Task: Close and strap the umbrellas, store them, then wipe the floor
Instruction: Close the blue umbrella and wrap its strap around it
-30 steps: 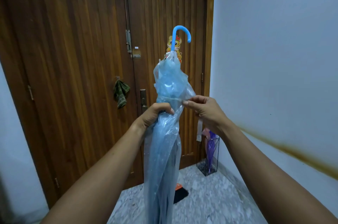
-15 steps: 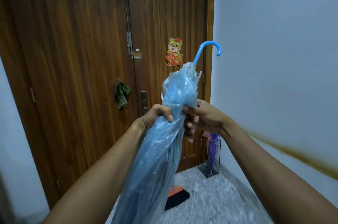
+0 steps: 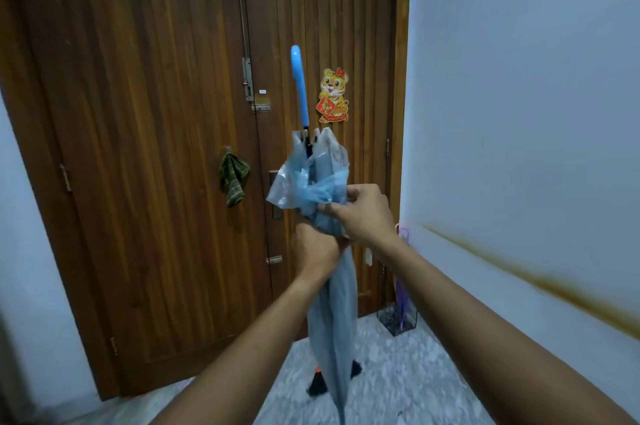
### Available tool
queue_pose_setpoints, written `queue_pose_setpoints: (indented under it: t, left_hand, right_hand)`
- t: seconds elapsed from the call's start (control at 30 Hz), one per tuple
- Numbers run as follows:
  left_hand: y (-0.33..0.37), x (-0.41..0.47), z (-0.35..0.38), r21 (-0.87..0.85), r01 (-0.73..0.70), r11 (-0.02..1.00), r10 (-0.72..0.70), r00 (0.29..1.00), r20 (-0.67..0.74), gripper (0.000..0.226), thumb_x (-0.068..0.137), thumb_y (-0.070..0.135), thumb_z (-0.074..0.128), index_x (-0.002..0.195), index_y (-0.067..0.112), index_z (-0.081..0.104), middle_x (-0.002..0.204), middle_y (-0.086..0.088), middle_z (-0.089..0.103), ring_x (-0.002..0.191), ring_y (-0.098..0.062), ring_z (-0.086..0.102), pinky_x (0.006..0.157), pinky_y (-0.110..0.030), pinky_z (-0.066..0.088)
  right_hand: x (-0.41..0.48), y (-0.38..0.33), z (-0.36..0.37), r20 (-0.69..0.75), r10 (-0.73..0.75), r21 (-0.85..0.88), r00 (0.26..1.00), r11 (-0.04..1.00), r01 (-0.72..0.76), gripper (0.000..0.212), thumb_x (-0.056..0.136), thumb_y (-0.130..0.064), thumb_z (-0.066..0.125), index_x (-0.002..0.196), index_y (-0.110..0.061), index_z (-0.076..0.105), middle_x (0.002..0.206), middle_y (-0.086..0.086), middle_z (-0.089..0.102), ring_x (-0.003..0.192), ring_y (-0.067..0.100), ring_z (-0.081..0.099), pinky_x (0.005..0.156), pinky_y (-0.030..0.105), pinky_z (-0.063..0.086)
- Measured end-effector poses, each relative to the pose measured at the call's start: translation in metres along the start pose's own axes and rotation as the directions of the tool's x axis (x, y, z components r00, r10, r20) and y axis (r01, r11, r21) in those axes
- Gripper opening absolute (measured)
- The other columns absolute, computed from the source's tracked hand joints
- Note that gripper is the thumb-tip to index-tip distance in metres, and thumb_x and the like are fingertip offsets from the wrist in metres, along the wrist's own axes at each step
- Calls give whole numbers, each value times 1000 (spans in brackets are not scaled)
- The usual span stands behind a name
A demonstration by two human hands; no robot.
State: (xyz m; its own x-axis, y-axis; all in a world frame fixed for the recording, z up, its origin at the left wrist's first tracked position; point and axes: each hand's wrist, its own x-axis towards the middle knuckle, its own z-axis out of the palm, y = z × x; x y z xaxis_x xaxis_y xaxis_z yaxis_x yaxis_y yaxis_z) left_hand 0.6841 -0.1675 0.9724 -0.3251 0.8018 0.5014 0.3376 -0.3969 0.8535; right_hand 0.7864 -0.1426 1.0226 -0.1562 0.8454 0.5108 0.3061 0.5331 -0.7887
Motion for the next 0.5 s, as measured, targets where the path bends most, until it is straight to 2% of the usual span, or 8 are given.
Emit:
queue_pose_setpoints:
  t: [0.07,0.13,0.23,0.3,0.4,0.5]
  left_hand:
    - [0,6,-1,-31,-21,999,19,998,-66,33,74,-3,76,93,22,64,83,6,69,73,-9,68,55,-13,49]
    - [0,13,-9,-31,0,1000,-2,997,-72,34,70,-2,72,99,15,64,85,-2,70,72,-14,70,52,-17,50]
    - [8,21,-19,-91,173,981,-177,983,-41,34,68,6,70,98,15,57,95,-10,66,80,-20,68,61,-34,58]
    - [17,22,-24,-186,237,953,-235,971,37,25,73,-4,64,87,14,53,84,-8,61,74,-23,64,68,-42,58]
    - [21,24,-34,-308,259,915,-203,958,202,22,69,-12,54,86,1,57,71,-12,55,61,-24,59,58,-37,55]
    - [17,23,-42,-368,311,876,-132,890,437,27,61,-6,50,85,4,56,74,-8,55,61,-19,56,59,-34,53]
  right_hand:
    - [1,-9,-7,66,-49,-112,997,992,56,37,75,-37,85,107,-22,75,101,-8,77,89,1,73,75,28,63]
    - [6,-14,-19,85,-20,-233,996,972,40,40,68,-47,87,98,-22,78,92,-9,77,84,-1,71,72,26,61]
    - [7,-14,-31,97,3,-211,995,977,17,30,70,-48,86,74,-19,79,71,-8,74,74,0,68,64,22,51]
    - [4,-11,-33,103,0,-108,995,994,11,27,74,-44,84,74,-17,80,71,-5,75,78,5,71,70,27,56]
    - [2,-7,-36,108,-2,27,994,1000,-1,23,76,-39,84,80,-16,80,76,-4,76,81,3,72,73,22,53]
    - [1,-6,-40,165,24,114,986,993,-44,29,76,-36,84,98,-18,77,92,-5,76,91,5,70,73,17,48]
